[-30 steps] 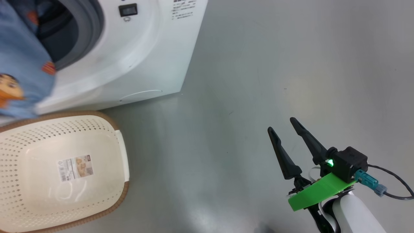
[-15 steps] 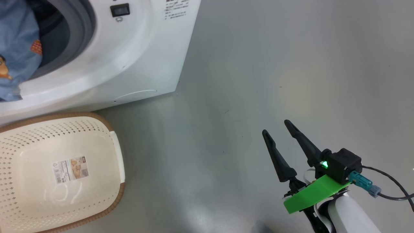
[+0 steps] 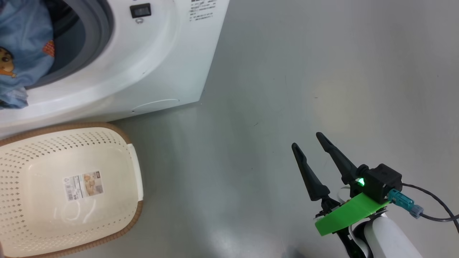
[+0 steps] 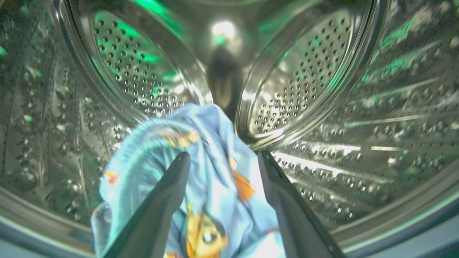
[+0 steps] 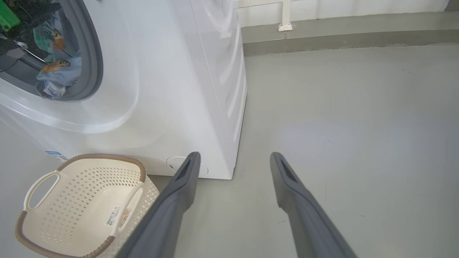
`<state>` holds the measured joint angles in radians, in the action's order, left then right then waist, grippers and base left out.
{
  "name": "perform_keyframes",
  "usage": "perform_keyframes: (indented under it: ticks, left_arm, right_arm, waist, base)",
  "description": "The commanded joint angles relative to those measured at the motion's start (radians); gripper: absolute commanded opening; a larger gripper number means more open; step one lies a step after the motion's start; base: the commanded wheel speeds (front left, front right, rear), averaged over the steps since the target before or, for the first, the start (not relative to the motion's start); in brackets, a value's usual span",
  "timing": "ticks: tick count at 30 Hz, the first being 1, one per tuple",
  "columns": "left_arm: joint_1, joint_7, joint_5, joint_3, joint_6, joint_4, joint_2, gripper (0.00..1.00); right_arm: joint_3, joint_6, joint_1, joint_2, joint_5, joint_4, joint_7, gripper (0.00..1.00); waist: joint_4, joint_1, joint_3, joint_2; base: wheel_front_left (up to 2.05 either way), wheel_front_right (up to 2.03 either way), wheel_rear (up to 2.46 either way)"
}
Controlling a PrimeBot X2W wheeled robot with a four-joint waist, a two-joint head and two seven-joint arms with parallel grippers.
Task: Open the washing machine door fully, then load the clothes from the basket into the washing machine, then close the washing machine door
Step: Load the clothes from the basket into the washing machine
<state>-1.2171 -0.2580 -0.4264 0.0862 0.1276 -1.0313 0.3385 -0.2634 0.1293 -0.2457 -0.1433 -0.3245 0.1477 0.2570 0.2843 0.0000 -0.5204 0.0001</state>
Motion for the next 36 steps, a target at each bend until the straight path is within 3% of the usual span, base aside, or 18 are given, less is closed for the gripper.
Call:
perform_keyframes:
  ticks: [1,8,18,22,29,36]
  left_arm:
    - [-0.007,-0.004,-0.004,0.010,0.003,-0.020,0.039,1.00]
    - [-0.041,0.022,-0.037,0.060,0.003,-0.151,0.030,1.00]
    - [-0.003,0.000,-0.118,0.097,0.003,-0.127,0.004,1.00]
    - [0.044,-0.003,-0.143,0.089,0.003,-0.072,-0.002,1.00]
    - [0.172,-0.004,-0.091,0.014,-0.009,0.067,-0.014,1.00]
    - [0.356,-0.004,0.003,-0.098,-0.010,0.236,-0.080,1.00]
  right_arm:
    - [-0.013,0.001,0.023,-0.002,-0.009,-0.016,0.005,1.00]
    - [-0.009,0.001,0.025,-0.005,-0.009,-0.015,0.005,1.00]
    - [-0.001,0.001,0.030,-0.008,-0.006,-0.018,0.005,1.00]
    - [0.009,0.001,0.031,-0.010,-0.004,-0.022,0.005,1.00]
    - [0.023,0.001,0.029,-0.016,-0.001,-0.027,0.005,1.00]
    - [0.047,0.001,0.045,-0.021,0.003,-0.035,0.005,1.00]
  waist:
    - [-0.005,0.0000,0.003,-0.0001]
    - [-0.014,0.0000,0.010,-0.0001]
    - [-0.034,0.0000,0.023,-0.0001]
    - [-0.048,0.0000,0.025,-0.0001]
    - [-0.065,0.0000,0.028,-0.0001]
    - [-0.092,0.0000,0.041,-0.0001]
  base:
    - [0.00,0.00,0.00]
    - [0.00,0.00,0.00]
    - [0.00,0.00,0.00]
    - [0.00,0.00,0.00]
    - [0.00,0.00,0.00]
    - [0.00,0.00,0.00]
